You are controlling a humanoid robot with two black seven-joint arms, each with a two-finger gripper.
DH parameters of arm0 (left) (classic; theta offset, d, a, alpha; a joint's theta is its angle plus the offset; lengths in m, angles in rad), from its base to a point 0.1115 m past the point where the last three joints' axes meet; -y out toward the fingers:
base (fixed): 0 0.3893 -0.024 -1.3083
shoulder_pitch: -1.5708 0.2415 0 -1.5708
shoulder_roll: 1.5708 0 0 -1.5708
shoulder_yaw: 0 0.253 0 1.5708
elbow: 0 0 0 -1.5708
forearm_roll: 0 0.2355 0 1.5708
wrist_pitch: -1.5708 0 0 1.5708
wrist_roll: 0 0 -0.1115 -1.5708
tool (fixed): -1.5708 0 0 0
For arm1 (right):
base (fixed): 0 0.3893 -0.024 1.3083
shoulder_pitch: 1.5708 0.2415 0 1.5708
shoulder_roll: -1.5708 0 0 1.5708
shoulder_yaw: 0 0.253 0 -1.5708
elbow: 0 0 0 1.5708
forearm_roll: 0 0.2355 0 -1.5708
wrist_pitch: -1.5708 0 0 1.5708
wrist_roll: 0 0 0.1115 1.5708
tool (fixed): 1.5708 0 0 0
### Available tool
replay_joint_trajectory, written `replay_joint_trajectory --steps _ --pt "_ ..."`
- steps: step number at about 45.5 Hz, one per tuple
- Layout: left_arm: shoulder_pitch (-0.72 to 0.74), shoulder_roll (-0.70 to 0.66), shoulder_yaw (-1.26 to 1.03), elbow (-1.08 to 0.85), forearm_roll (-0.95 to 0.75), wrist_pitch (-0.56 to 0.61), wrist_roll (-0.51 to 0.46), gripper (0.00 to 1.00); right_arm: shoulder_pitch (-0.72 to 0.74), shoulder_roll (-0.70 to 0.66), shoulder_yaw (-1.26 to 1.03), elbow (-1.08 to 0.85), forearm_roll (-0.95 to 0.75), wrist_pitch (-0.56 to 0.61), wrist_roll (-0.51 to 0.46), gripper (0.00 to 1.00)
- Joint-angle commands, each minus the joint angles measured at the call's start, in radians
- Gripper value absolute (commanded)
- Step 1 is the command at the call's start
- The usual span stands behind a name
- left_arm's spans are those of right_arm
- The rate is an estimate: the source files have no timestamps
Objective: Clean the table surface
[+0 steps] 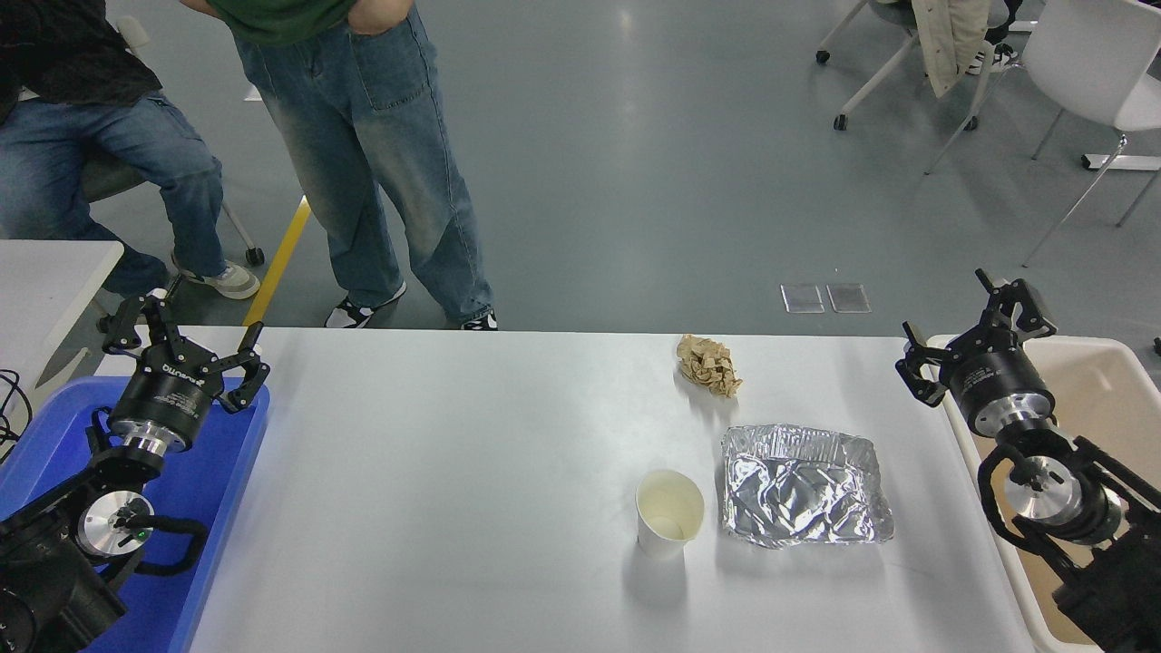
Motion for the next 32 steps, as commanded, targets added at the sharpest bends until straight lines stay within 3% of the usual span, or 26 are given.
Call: replay_joint_trajectory --steps 1,9,17,32 --pt "0.000 -0.001 0.000 0.000 0.000 0.000 0.000 1.00 -0.002 -0.040 -0.040 0.047 -0.015 -0.028 -0.087 1.00" --pt "0.000 -0.001 0.000 0.000 0.000 0.000 0.000 1.00 0.002 -0.135 -0.135 0.164 -0.051 -0.027 -0.087 1.00" --pt "0.000 0.000 0.000 0.000 0.002 0.000 0.000 1.00 0.001 -0.196 -0.177 0.305 -0.217 -0.027 -0.095 1.00" --pt "0.000 -0.001 0.000 0.000 0.000 0.000 0.000 1.00 0.001 -0.216 -0.181 0.455 -0.556 -0.027 -0.244 1.00"
